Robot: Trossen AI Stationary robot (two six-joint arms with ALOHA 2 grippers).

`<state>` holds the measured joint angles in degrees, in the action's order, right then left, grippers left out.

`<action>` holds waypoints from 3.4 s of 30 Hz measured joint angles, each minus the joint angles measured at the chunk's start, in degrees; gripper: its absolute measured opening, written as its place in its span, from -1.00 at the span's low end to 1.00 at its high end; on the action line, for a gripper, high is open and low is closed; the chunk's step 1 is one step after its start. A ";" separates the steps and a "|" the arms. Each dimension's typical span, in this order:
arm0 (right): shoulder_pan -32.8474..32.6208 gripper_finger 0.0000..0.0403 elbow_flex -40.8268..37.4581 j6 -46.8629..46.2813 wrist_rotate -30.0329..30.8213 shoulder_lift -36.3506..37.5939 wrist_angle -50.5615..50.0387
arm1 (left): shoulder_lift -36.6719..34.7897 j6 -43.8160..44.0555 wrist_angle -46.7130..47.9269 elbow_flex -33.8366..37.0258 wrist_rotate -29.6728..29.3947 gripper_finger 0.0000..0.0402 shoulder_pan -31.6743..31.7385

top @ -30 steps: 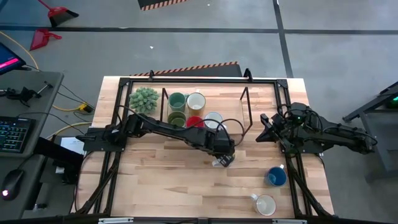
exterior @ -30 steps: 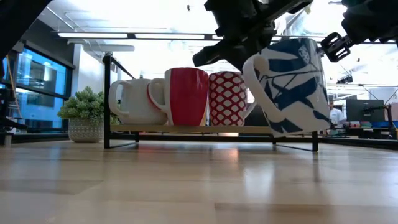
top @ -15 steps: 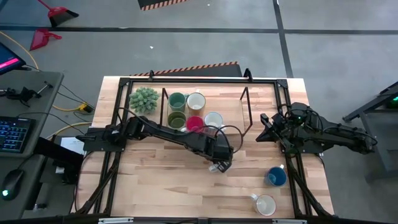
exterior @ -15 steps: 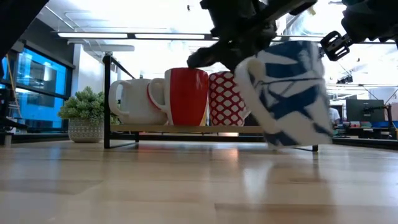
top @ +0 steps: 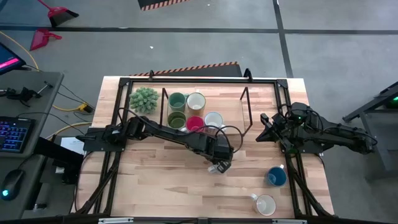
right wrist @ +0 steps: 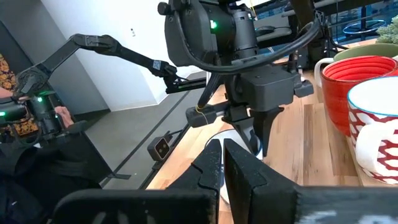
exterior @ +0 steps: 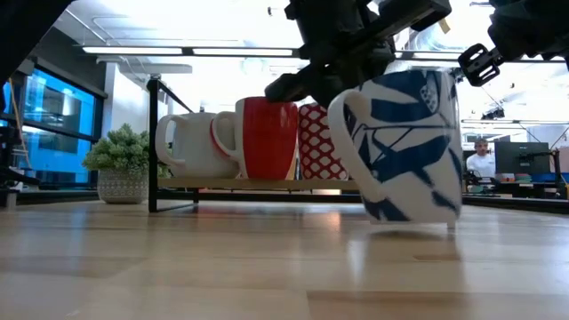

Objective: Place coffee mugs
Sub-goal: Put the dark blue mug on the shelf

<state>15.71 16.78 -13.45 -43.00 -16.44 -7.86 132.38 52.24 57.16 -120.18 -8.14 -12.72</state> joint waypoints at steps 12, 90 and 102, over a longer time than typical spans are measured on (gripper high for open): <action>0.00 -0.97 0.00 0.00 0.00 -0.01 0.00 | 0.00 -0.84 -0.26 -0.02 0.35 -0.78 0.86; 0.00 -0.97 0.04 -15.60 18.88 -1.61 28.47 | -81.40 -28.26 3.86 57.21 -2.97 -0.36 -20.48; 0.00 -0.97 0.02 -12.17 18.88 -1.61 33.41 | -95.55 -33.02 -37.41 93.84 0.42 -0.36 -20.47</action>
<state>15.70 16.80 -25.63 -24.12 -18.04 25.55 36.82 19.22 19.75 -26.34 -7.73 -33.19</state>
